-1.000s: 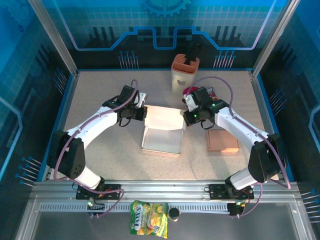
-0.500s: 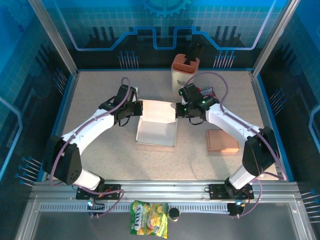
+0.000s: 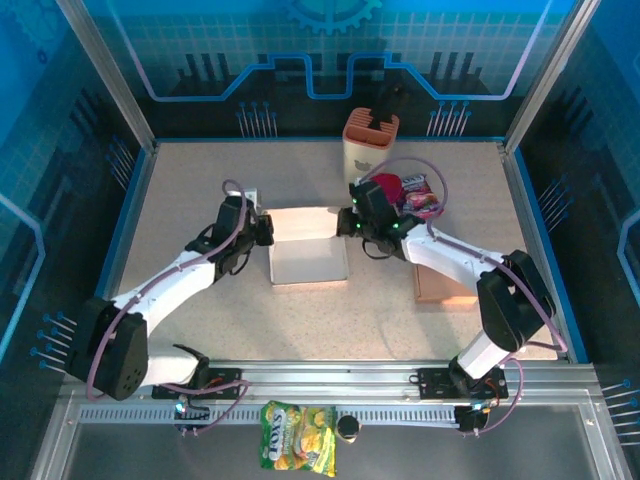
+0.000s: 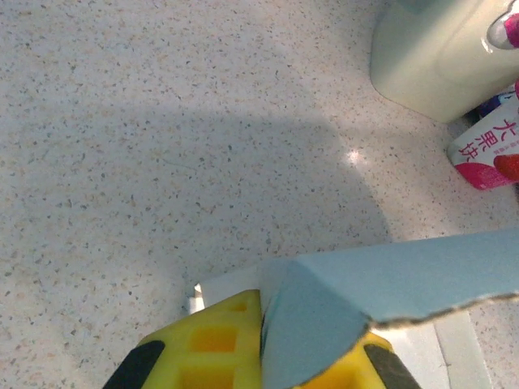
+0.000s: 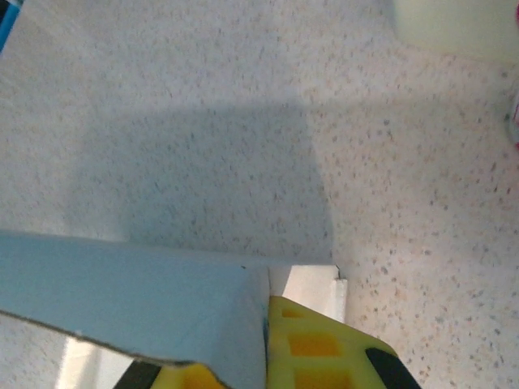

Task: Fold the paper box

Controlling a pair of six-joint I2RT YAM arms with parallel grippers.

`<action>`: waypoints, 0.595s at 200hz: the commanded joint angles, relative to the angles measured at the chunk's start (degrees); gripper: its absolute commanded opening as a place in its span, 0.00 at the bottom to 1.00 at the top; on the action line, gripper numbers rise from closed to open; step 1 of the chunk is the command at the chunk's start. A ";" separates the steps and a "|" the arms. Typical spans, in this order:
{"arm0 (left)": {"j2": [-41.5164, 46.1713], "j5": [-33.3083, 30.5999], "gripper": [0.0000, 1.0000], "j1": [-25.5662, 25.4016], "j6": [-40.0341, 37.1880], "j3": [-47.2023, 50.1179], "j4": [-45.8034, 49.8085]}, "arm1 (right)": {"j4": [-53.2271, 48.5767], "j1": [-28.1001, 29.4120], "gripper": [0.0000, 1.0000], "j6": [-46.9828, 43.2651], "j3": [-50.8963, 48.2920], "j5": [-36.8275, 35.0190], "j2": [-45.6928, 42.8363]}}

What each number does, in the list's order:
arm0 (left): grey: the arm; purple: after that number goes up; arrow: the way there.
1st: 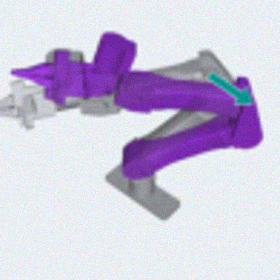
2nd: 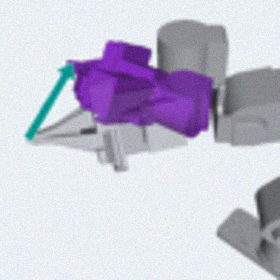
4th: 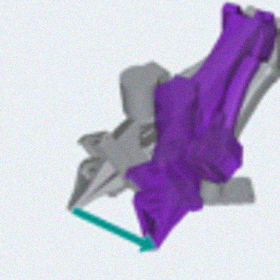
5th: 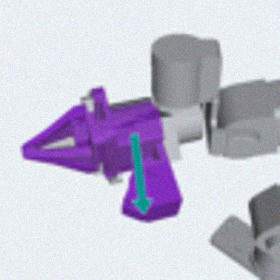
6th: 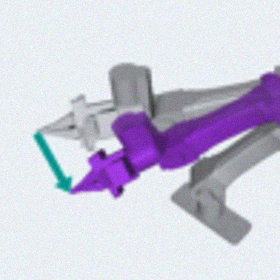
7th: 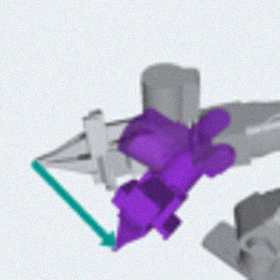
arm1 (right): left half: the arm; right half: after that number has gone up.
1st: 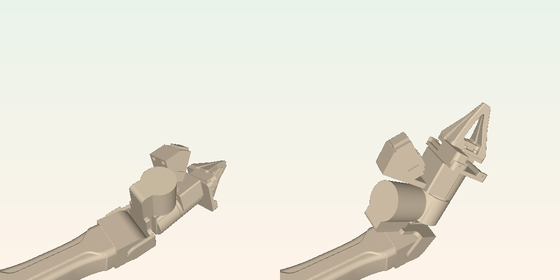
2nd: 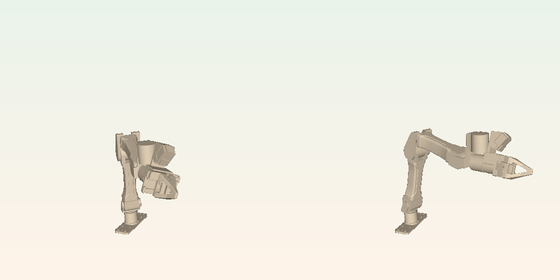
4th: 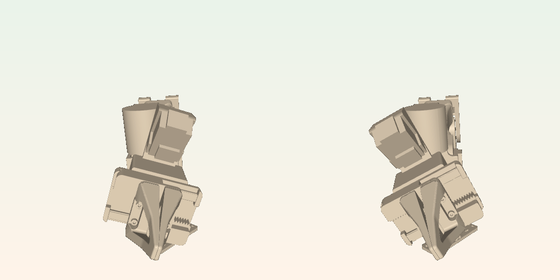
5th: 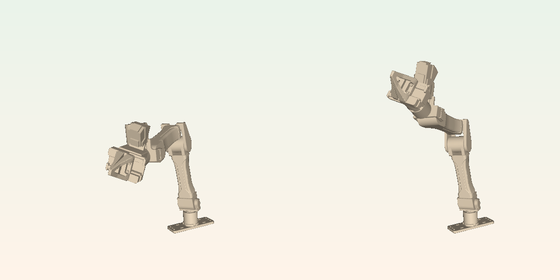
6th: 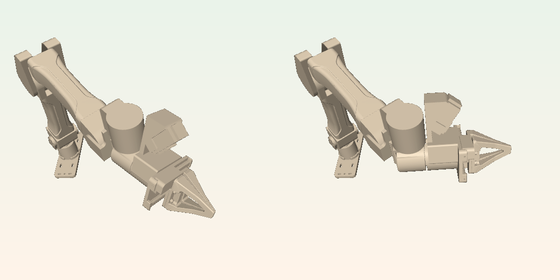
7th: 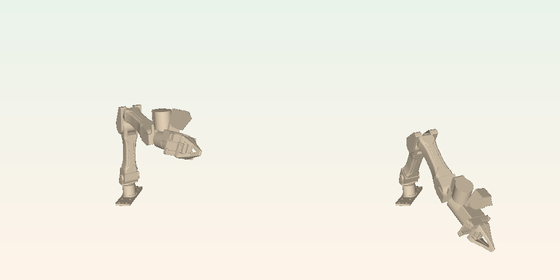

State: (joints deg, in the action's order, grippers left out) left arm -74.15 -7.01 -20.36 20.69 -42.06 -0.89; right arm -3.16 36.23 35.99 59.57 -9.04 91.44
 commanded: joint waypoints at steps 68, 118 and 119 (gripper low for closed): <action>7.33 -0.89 0.00 -8.69 0.26 13.78 -21.70 | 23.06 5.57 0.00 -6.68 -15.12 -0.91 -6.21; 9.52 -13.29 0.00 -16.42 2.65 20.54 -25.37 | 16.75 7.84 0.00 -6.56 -18.63 -7.03 -9.29; 9.53 -13.47 0.00 -16.49 2.72 20.71 -25.47 | 16.63 7.82 0.00 -6.55 -18.62 -7.08 -9.32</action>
State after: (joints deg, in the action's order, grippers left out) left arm -66.04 -18.81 -32.60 21.12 -24.03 -19.62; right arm 14.39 40.58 30.15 42.28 -18.17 83.96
